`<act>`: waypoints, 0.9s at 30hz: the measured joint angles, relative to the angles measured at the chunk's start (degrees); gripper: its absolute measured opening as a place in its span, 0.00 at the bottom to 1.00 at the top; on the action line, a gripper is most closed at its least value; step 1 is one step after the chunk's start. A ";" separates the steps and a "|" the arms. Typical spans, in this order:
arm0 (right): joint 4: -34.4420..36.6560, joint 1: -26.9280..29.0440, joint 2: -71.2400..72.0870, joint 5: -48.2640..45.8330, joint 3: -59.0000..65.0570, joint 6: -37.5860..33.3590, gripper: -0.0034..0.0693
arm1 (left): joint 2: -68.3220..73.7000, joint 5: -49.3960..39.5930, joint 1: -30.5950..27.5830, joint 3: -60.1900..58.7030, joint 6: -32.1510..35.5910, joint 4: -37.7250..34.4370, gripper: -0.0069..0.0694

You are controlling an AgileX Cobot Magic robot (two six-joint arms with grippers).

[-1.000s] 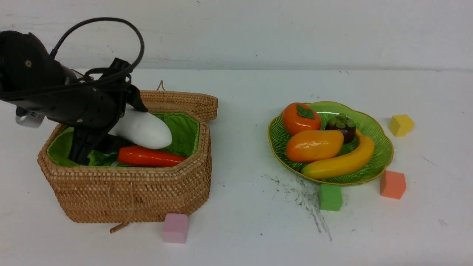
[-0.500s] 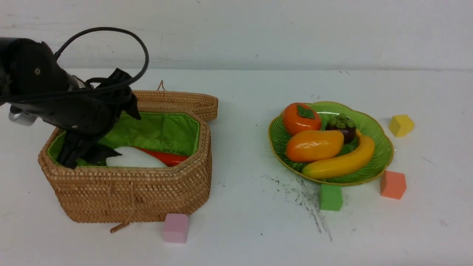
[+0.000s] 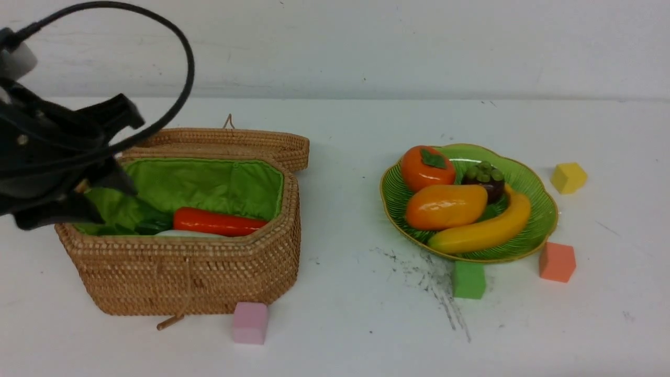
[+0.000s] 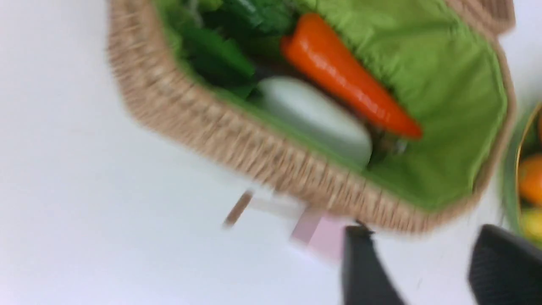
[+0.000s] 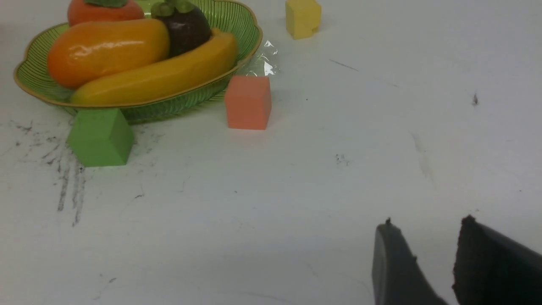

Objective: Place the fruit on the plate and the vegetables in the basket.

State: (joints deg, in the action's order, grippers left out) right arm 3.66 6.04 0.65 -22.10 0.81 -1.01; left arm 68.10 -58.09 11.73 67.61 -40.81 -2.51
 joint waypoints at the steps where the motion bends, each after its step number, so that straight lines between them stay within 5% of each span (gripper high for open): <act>1: 0.00 0.00 0.00 0.00 0.00 0.00 0.37 | -3.20 -3.81 0.00 -0.21 1.88 0.41 0.33; 6: 0.00 0.00 0.00 0.00 0.00 0.00 0.37 | -14.31 -12.33 0.00 -3.92 5.59 3.10 0.07; 11: 0.00 0.00 0.00 0.00 0.00 0.00 0.37 | -29.82 -13.33 0.00 -11.01 7.10 5.88 0.07; 18: 0.00 0.00 0.00 0.00 0.00 0.00 0.37 | -47.30 -13.38 0.00 -15.58 7.13 -1.04 0.07; 27: 0.00 0.00 0.00 0.00 0.00 0.00 0.37 | -55.67 -13.38 0.00 -15.64 7.13 -1.65 0.07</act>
State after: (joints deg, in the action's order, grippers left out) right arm 3.66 6.04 0.65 -22.10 0.81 -1.01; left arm 12.43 -71.47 11.73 51.97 -33.67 -4.15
